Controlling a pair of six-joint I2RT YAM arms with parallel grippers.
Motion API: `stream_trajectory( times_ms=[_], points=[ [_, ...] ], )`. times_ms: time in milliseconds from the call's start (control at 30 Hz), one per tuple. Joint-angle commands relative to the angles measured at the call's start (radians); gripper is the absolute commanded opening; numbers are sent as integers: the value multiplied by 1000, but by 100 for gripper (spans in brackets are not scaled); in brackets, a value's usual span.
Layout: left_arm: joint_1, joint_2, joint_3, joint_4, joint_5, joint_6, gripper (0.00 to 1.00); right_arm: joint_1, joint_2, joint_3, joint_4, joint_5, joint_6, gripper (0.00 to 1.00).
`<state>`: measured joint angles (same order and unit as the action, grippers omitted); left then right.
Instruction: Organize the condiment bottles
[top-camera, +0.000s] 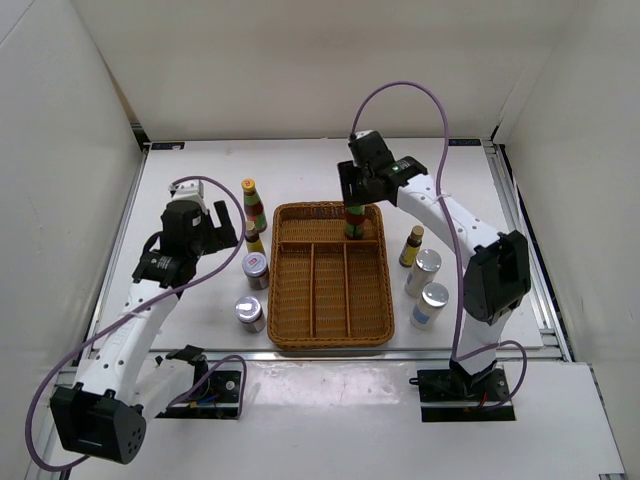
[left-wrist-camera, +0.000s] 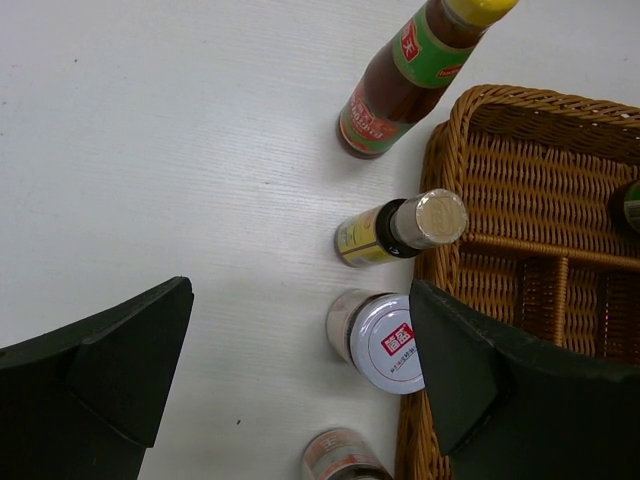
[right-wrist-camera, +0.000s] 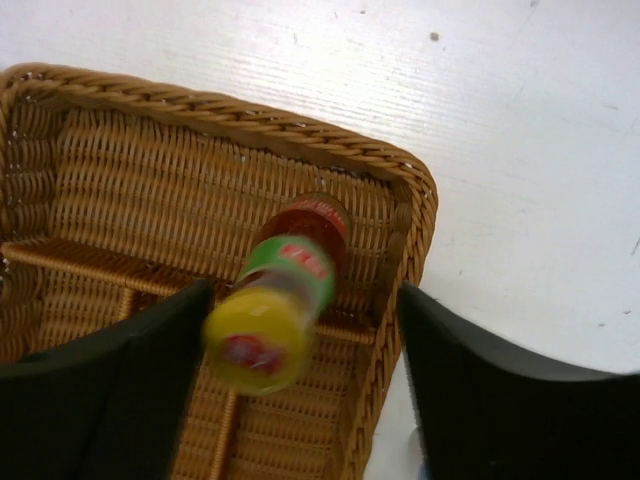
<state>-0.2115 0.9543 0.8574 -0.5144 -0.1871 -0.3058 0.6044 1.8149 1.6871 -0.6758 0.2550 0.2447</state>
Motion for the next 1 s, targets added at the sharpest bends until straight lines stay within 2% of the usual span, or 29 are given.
stream_trajectory(
  times_ms=[0, 33, 167, 400, 533, 700, 900, 967],
  points=[
    [-2, 15, 46, 14, 12, -16, 100, 3, -40, 11, 64, 18, 34, 80],
    [-2, 29, 61, 5, 12, -27, 100, 3, -40, 11, 64, 35, 34, 100],
    [-2, 116, 182, -44, -31, -64, 100, 3, -110, 22, 64, 69, 25, 100],
    [-2, 331, 394, -32, 70, -90, 100, 3, -255, 22, 67, 105, 5, 100],
    [-2, 463, 494, -13, 146, -49, 100, 12, -374, -55, 110, 115, 5, 100],
    [-22, 590, 555, -4, 124, -15, 100, 12, -463, -154, 143, 105, -4, 100],
    [-31, 687, 617, -4, 114, 16, 100, 12, -483, -164, 113, 115, -22, 100],
    [-40, 724, 630, 5, 113, 28, 96, 12, -496, -185, 113, 115, -22, 100]
  ],
)
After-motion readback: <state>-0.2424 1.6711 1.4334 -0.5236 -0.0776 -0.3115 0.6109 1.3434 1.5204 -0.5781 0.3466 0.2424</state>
